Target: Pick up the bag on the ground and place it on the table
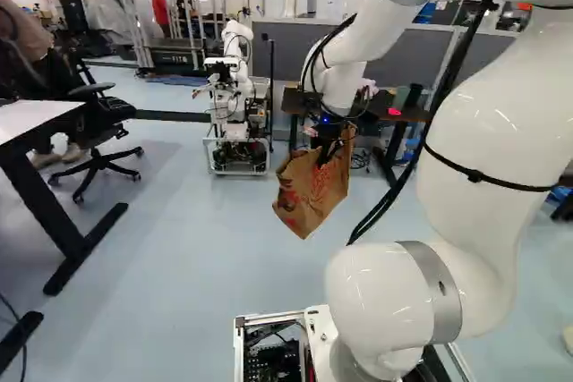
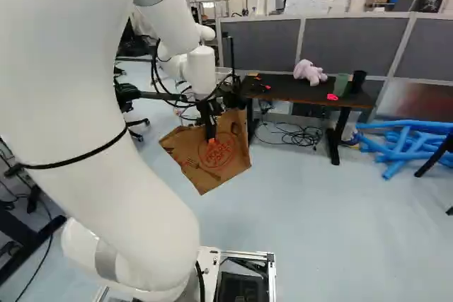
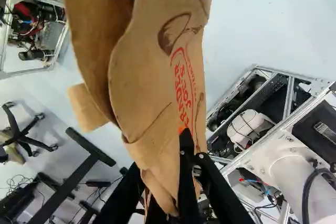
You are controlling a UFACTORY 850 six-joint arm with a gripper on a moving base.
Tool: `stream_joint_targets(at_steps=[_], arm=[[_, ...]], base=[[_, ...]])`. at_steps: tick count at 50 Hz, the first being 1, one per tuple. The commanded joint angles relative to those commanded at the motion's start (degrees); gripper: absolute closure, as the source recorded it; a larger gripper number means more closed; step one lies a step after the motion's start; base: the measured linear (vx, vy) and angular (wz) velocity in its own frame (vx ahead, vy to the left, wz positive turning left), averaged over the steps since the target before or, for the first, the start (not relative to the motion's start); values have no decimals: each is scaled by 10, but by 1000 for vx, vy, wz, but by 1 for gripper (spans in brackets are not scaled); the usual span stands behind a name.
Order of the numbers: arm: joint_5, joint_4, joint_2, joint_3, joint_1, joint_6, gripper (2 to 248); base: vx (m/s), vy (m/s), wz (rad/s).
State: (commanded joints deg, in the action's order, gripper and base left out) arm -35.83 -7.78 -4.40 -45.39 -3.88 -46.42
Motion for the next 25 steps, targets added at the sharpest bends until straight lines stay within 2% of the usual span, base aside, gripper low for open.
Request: stream_joint_targets(at_steps=[16, 25], arm=[[0, 0, 0, 0, 0, 0, 229], [0, 0, 0, 0, 0, 0, 229]], base=[[69, -112, -375], [82, -53, -90]])
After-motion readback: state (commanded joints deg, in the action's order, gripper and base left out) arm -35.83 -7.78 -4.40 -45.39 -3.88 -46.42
